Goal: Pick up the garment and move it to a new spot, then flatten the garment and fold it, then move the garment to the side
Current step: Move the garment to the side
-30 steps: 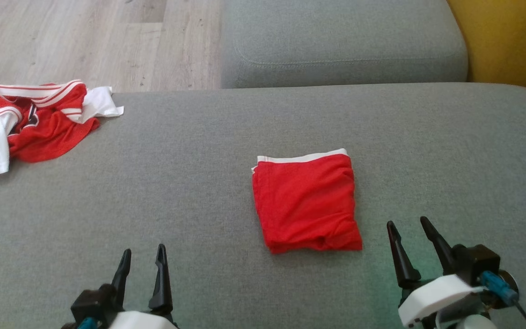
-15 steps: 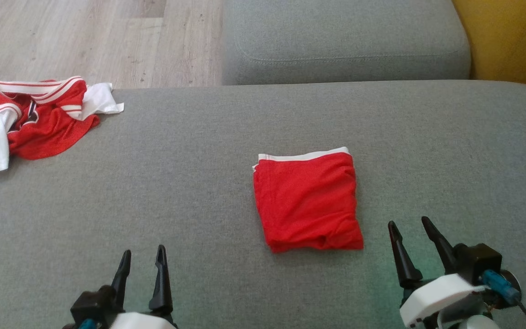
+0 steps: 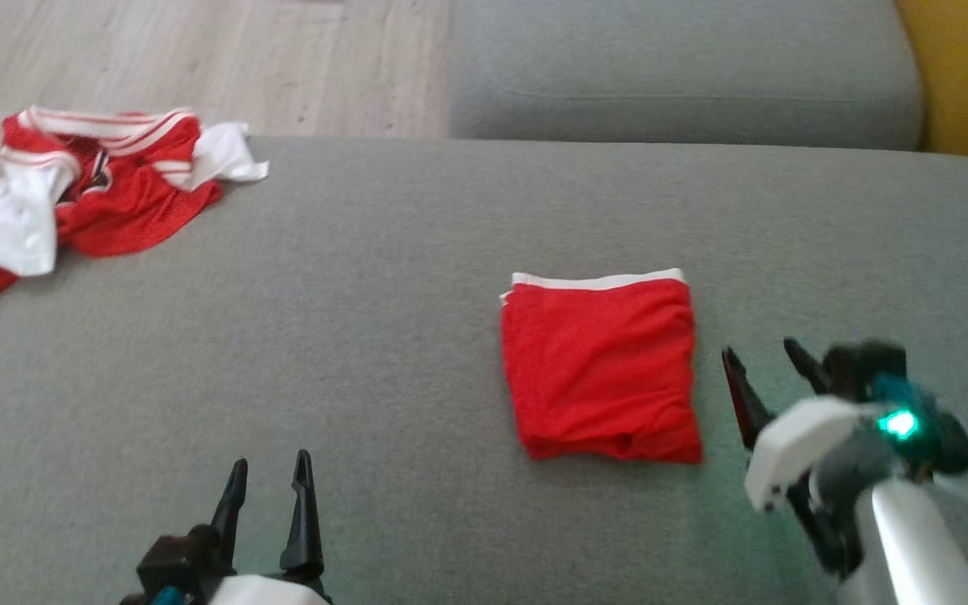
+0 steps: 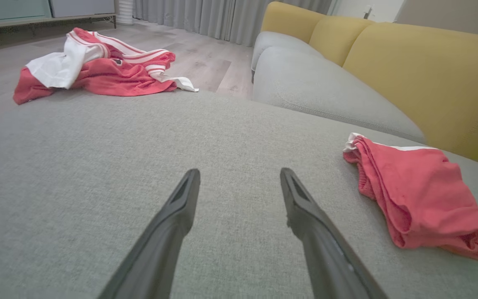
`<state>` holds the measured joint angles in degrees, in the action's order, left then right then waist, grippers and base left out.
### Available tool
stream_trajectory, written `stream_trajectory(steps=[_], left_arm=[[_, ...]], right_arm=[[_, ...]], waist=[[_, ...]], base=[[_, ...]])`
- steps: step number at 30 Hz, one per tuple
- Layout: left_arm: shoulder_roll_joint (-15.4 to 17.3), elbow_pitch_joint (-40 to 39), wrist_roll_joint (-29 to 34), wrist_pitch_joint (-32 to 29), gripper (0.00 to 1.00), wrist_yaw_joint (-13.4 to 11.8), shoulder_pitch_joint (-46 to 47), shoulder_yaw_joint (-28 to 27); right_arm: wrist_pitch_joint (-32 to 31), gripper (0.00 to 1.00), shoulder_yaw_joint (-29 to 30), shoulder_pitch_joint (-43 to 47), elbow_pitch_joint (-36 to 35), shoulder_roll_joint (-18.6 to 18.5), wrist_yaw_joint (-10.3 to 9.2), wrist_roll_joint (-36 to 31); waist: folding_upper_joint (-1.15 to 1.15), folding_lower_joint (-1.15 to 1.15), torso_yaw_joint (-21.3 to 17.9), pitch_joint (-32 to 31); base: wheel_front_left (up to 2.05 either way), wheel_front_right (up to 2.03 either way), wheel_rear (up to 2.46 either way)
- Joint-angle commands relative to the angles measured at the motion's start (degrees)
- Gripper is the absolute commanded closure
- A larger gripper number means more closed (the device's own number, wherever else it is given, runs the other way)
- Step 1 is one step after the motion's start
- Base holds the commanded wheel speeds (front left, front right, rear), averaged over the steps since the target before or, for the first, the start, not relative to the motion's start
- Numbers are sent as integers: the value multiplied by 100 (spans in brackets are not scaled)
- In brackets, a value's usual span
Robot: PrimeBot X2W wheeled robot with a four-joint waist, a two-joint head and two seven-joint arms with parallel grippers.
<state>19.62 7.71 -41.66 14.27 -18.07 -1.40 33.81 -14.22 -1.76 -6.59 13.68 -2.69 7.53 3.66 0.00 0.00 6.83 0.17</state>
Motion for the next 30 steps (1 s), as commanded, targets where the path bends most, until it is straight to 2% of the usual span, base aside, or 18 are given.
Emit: stream_trajectory(steps=[1,7,16,17,19,20,26,30], left_arm=[[31,-140,76,55,0,15,304,-166],[-35,-143,100,58,0,49,366,-139],[-132,-168,174,67,0,107,468,-210],[-136,-173,204,67,0,109,483,-218],[-152,-202,275,69,0,112,507,-236],[-158,-219,307,70,0,115,516,-238],[-177,-383,479,71,0,125,627,-254],[-162,-484,573,72,0,147,752,-264]], right_arm=[[-96,0,-120,-342,-139,-19,-4,-58],[-1136,0,87,-1028,484,-169,-4,161],[-2022,0,79,-1527,1290,-437,-4,742],[-2089,38,31,-1538,1341,-466,-4,796],[-2071,77,-42,-1569,1348,-511,-4,907],[-2034,100,-67,-1581,1337,-522,-4,974],[-1618,100,-146,-1689,1134,-767,-4,980],[-1539,100,-177,-1830,954,-952,-4,993]], waist=[[0,0,148,96],[0,0,601,328],[0,0,1007,725],[0,0,1014,760],[0,0,989,815],[0,0,956,845],[0,0,496,1011],[0,0,-88,1177]], base=[[0,0,0],[0,0,0],[0,0,0],[0,0,0],[0,0,0],[0,0,0],[0,0,0],[0,0,0]])
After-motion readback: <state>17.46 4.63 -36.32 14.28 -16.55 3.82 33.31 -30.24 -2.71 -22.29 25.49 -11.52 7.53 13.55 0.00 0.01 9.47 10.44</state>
